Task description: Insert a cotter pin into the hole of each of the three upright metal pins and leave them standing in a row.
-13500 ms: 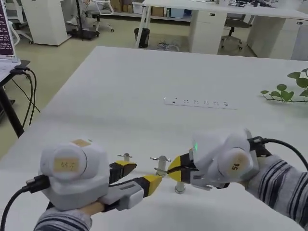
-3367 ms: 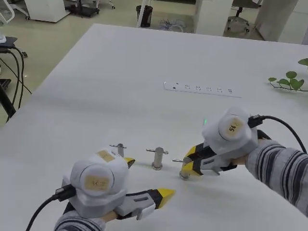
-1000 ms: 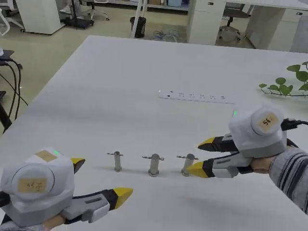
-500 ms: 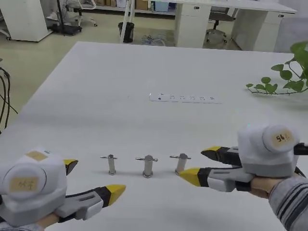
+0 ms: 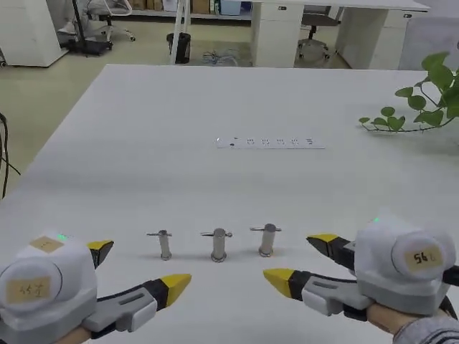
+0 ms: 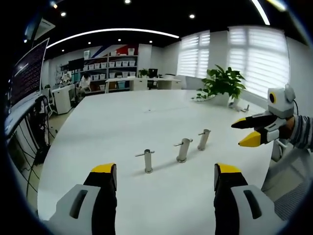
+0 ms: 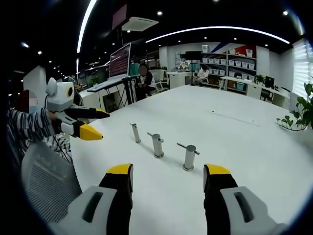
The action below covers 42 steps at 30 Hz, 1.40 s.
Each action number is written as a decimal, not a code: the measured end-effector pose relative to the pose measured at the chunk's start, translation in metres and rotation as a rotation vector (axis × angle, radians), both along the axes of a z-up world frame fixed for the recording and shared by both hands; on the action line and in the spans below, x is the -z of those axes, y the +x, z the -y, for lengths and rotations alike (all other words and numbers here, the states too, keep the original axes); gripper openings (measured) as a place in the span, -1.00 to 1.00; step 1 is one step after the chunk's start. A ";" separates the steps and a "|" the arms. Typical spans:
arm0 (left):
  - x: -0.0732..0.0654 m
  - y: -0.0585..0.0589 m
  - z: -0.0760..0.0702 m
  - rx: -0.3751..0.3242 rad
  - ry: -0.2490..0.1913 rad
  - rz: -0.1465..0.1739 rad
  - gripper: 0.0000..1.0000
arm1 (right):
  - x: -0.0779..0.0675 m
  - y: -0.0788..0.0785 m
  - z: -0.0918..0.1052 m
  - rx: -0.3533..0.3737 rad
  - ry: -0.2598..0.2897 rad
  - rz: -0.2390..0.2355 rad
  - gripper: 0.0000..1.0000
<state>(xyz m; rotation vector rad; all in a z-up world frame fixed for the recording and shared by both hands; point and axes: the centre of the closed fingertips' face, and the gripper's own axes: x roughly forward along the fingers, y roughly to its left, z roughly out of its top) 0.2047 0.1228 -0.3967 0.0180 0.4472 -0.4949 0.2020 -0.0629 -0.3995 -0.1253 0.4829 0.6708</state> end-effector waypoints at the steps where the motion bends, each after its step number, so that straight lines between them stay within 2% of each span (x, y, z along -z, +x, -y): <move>1: 0.001 0.000 -0.001 -0.004 0.006 0.004 0.66 | 0.000 0.000 0.000 0.009 0.006 0.006 0.12; 3: 0.003 0.000 -0.002 -0.015 0.029 0.008 0.75 | 0.000 0.000 0.000 0.027 0.029 0.003 0.16; 6: 0.006 -0.001 -0.003 -0.017 0.040 0.004 0.87 | 0.000 -0.001 0.000 0.040 0.042 0.013 0.21; 11: 0.008 -0.003 -0.005 -0.031 0.037 0.002 0.97 | 0.000 -0.003 -0.003 0.042 0.051 0.022 0.31; 18: 0.012 -0.004 -0.006 -0.037 0.046 -0.016 0.97 | 0.002 -0.004 -0.005 0.036 0.041 0.020 0.40; 23: 0.013 -0.005 -0.008 -0.045 0.042 -0.024 0.97 | 0.002 -0.004 -0.006 0.042 0.053 0.017 0.55; 27: 0.013 -0.005 -0.008 -0.049 0.038 -0.025 0.97 | 0.000 0.000 -0.004 0.076 0.072 0.024 0.74; 31: 0.013 -0.006 -0.008 -0.050 0.040 -0.026 0.97 | 0.002 0.000 -0.002 0.081 0.057 0.022 0.78; 42: 0.012 -0.007 -0.010 -0.052 0.042 -0.024 0.97 | 0.003 -0.002 -0.004 0.075 0.061 0.013 0.77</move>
